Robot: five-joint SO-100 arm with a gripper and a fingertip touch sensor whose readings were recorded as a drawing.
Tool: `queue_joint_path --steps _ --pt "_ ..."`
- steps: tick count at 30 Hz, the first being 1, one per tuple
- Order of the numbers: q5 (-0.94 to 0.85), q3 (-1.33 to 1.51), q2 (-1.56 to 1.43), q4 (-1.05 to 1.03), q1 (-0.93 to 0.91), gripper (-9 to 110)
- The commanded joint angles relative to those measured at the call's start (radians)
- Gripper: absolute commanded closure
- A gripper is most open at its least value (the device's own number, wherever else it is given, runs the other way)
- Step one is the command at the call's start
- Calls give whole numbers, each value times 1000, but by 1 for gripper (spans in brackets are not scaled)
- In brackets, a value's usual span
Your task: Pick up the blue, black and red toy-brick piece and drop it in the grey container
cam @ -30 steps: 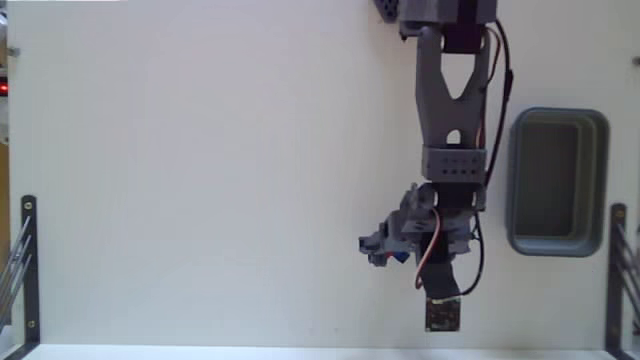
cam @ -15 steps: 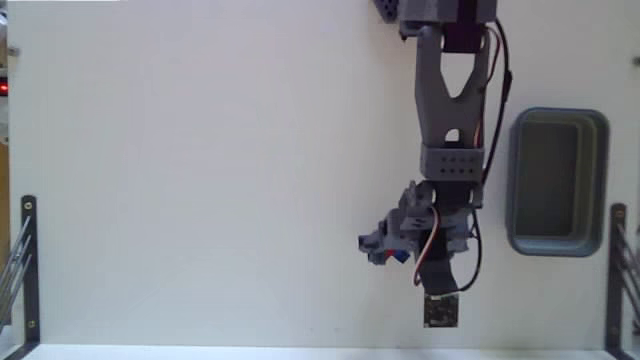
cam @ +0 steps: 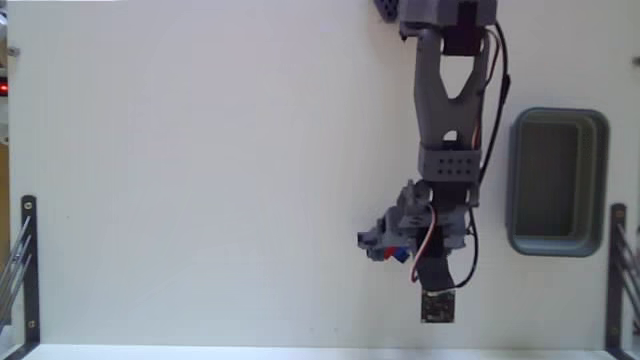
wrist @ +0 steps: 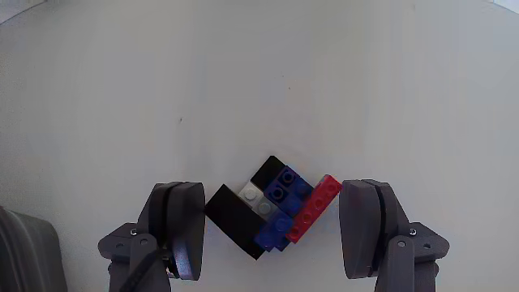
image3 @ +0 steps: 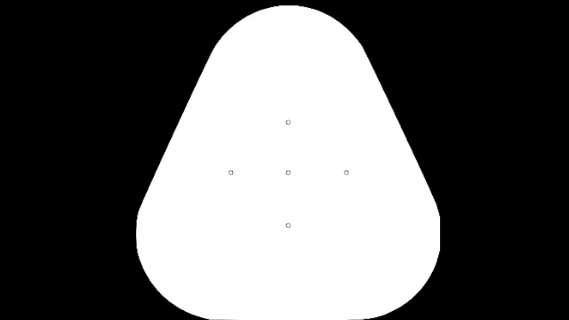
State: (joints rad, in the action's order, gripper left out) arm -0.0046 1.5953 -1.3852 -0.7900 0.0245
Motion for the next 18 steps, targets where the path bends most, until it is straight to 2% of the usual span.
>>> queue_joint_path --steps 1,18 --pt "5 4 -41 14 26 -9" --pt "5 8 -40 19 26 -8"
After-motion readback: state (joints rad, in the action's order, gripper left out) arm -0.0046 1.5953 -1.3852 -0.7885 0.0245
